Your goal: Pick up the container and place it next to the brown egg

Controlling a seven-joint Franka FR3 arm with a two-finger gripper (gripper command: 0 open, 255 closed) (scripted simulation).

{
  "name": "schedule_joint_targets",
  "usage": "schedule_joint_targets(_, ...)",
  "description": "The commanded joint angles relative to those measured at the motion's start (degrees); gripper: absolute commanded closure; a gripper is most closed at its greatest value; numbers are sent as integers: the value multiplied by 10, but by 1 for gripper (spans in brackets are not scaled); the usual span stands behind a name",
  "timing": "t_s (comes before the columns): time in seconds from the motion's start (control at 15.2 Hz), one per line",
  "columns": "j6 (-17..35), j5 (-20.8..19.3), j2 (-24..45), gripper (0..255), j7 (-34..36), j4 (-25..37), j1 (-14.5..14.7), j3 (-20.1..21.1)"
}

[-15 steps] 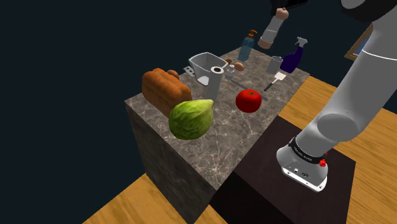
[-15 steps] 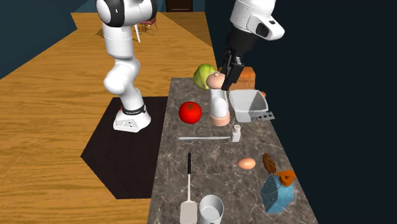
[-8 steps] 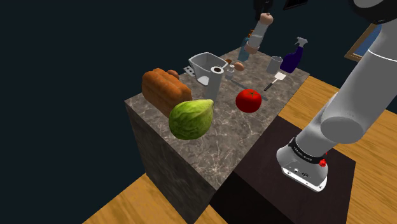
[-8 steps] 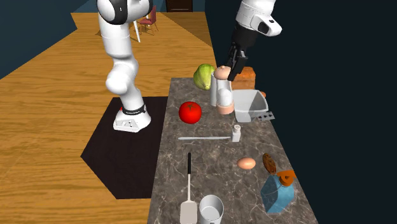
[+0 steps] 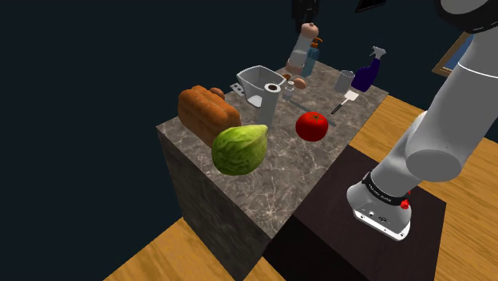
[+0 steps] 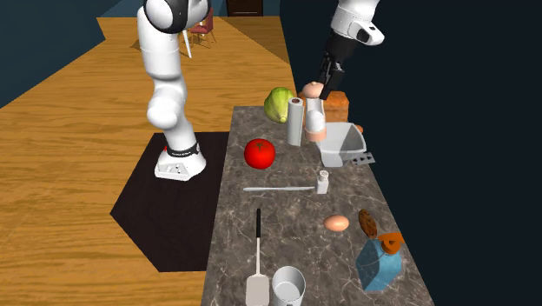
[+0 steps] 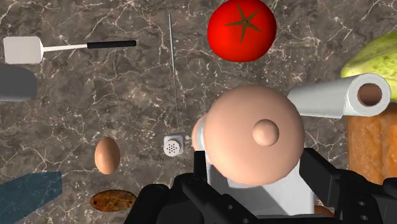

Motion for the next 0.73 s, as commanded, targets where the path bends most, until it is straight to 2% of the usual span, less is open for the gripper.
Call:
schedule_joint_targets(0.0,5,7,6,255,27,0,15,11)
schedule_joint_targets(0.66,16,43,86,255,137,68,73,58)
